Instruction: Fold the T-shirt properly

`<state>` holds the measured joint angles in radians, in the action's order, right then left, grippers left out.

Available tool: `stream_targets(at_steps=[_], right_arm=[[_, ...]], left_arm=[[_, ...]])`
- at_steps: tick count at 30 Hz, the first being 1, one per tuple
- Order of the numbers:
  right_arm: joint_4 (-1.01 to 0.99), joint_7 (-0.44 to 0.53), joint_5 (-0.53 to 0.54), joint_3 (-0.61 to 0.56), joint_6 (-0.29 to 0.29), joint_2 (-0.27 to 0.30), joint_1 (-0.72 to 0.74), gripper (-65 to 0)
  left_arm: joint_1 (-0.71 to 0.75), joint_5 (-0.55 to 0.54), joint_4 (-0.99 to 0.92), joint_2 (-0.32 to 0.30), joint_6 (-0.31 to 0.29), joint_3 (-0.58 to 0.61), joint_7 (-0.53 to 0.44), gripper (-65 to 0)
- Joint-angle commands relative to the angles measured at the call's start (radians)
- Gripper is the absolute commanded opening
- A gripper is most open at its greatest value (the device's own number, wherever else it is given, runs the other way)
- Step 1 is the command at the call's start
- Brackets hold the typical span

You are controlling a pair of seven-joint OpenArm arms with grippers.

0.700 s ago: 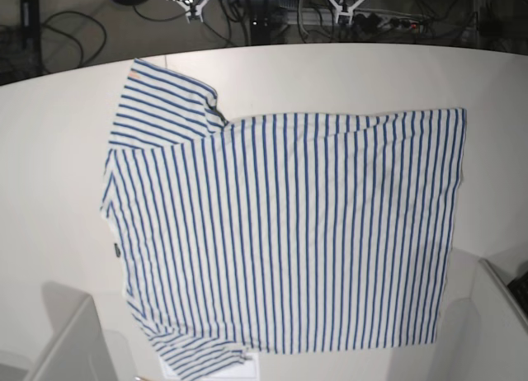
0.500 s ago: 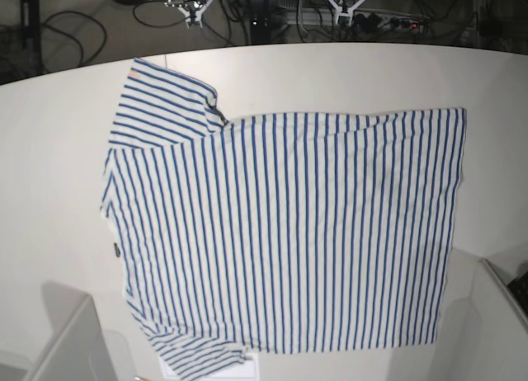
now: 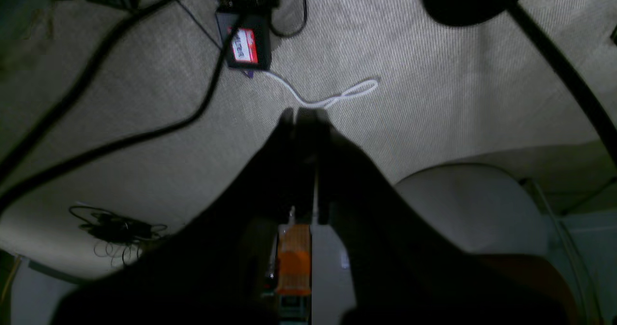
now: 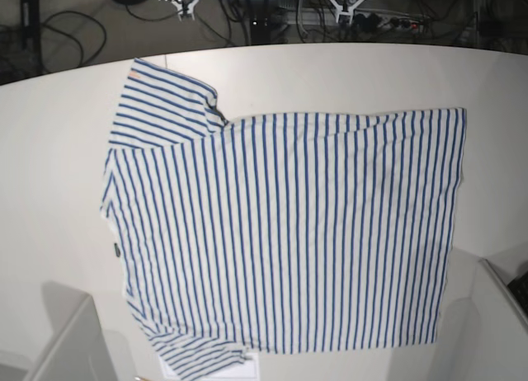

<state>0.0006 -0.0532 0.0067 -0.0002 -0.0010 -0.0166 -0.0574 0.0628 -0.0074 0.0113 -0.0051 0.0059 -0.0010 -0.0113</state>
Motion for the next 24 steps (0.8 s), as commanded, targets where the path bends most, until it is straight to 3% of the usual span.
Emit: stream_targets(at_steps=[1,3,5,14,17,24], right_arm=[[-0.001,-0.006,0.0,0.002,0.002,0.0,-0.005,-65.0],[-0.001,-0.004,0.0,0.002,0.002,0.0,-0.005,-65.0],[-0.001,-0.004,-0.003,-0.002,0.0,0.0,-0.008,-65.0],[-0.001,-0.007,-0.001,-0.001,0.0,0.048,-0.022,-65.0],[-0.001,-0.024,-0.003,-0.002,0.0,0.053,-0.022,-65.0],[0.032,-0.164,-0.003,-0.002,0.0,0.077,-0.075,-65.0]], left_arm=[[0.013,0.001,-0.001,0.001,-0.002,-0.001,0.006,-31.9],[0.015,0.001,-0.001,0.001,-0.002,-0.001,0.007,-45.7],[0.015,0.001,-0.001,0.0,-0.002,-0.001,0.01,-63.7],[0.05,0.01,0.008,-0.005,-0.002,0.009,0.003,-65.0],[0.108,0.002,0.109,-0.022,-0.005,0.003,0.004,-65.0],[0.369,0.001,0.444,-0.078,-0.005,-0.001,0.017,-65.0]])
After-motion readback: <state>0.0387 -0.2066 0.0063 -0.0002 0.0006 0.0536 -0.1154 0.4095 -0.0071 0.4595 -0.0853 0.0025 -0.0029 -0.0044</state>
